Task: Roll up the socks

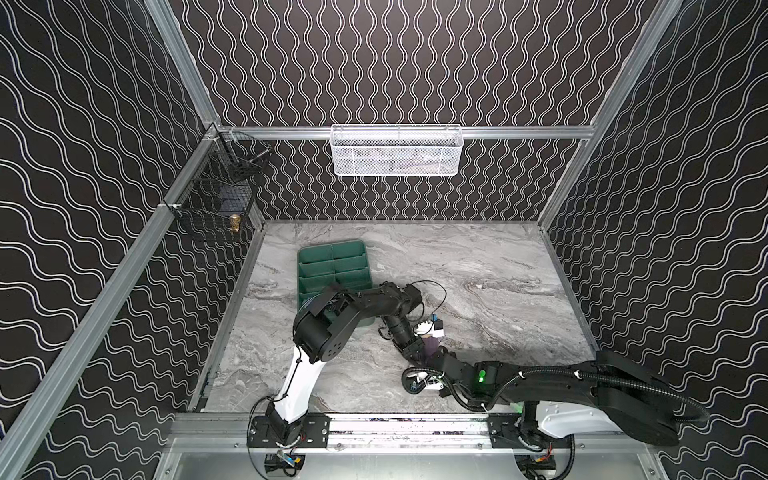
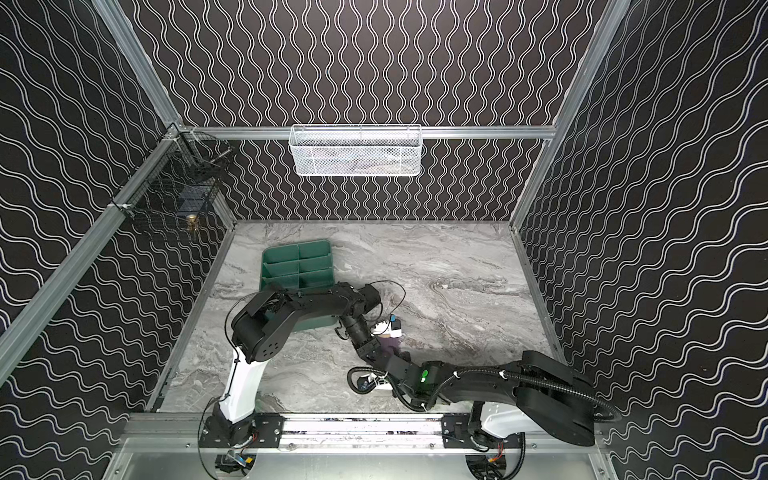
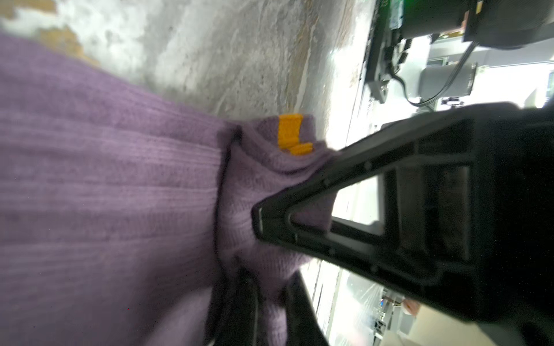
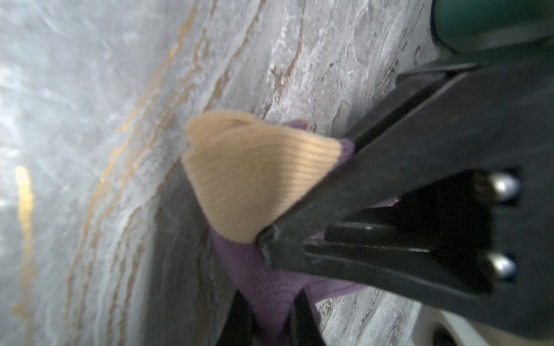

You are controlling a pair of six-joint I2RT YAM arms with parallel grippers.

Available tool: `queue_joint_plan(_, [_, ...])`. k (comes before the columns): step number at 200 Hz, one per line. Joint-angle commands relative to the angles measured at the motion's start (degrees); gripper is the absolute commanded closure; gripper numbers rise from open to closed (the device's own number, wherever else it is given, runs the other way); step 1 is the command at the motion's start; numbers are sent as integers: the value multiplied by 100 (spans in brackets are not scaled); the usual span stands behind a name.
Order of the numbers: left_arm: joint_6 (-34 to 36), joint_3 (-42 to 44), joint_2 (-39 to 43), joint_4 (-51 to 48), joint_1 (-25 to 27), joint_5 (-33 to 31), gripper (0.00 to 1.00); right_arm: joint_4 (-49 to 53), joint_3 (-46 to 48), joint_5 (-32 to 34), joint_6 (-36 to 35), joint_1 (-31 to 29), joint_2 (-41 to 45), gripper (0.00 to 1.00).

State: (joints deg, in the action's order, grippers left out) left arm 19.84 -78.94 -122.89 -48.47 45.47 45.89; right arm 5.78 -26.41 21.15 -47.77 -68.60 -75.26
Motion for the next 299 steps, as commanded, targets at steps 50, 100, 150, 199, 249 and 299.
queue_joint_plan(50, [-373,554,1255,785,-25,-2930,64,1532,-350,-1983,594,381,-108,100])
queue_joint_plan(100, [-694,1389,3328,963,-402,-4031,55,1994,-753,-3283,768,1129,-382,100])
queue_joint_plan(150, [-848,1847,5619,1490,-697,-6652,48,2280,-1077,-4333,871,1753,-927,100])
queue_joint_plan(199, [650,2087,7257,1921,-698,-5520,34,2632,-1658,-4840,827,2426,-1786,100])
queue_joint_plan(249, [1451,1764,7494,1482,-683,-3716,29,2160,-1687,-4201,704,2736,-2266,100])
queue_joint_plan(299, [1950,2322,6758,1350,693,-4262,25,1796,-1687,-3909,558,3024,-2466,100])
